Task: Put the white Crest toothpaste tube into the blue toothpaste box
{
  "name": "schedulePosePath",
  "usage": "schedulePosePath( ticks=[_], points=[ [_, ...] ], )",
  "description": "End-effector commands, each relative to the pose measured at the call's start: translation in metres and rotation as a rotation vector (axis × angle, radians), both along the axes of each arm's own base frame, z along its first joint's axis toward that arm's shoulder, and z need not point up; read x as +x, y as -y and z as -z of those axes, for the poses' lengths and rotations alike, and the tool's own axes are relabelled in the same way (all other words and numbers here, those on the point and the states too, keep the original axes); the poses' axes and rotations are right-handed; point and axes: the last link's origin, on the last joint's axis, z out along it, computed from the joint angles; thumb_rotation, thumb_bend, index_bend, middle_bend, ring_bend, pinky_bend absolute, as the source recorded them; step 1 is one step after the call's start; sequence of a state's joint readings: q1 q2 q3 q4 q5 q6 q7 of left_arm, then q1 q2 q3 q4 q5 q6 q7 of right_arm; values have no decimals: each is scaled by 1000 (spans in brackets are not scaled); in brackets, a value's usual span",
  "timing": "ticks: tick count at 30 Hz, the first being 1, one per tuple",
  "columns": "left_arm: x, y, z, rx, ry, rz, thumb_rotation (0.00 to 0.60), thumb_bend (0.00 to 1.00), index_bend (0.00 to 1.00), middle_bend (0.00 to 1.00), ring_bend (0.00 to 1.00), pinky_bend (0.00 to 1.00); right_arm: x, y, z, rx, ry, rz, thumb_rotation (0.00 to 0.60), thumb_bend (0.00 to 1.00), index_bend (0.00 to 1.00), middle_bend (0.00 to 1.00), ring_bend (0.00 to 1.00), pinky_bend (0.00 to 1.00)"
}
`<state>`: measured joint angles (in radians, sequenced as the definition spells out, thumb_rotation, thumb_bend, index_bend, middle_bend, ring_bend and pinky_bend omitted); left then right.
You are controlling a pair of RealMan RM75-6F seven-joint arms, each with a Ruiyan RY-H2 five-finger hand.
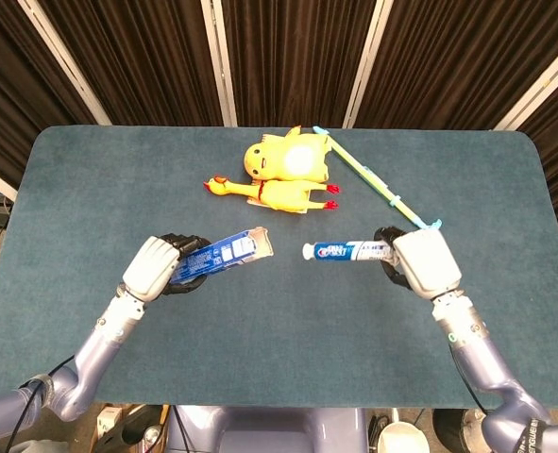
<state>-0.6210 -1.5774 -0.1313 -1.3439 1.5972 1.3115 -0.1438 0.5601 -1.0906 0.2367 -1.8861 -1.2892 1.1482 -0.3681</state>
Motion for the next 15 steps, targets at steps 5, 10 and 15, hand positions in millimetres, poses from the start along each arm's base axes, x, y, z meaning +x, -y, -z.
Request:
schedulePosePath(
  ticks=[5,10,15],
  points=[
    [-2,-8,18,-7,-21,39,600,401,397,566,532,547,25,14,-38,-70,9,-50,600,633,1000,864,787,752],
    [5,-15,27,-9,-23,47,600,401,397,566,533,547,42,20,-64,-109,46,-75,600,633,1000,864,787,751],
    [17,-19,33,13,-3,88,600,401,398,567,533,547,50,20,-78,-99,91,-70,600,634,1000,864,787,752]
  ],
)
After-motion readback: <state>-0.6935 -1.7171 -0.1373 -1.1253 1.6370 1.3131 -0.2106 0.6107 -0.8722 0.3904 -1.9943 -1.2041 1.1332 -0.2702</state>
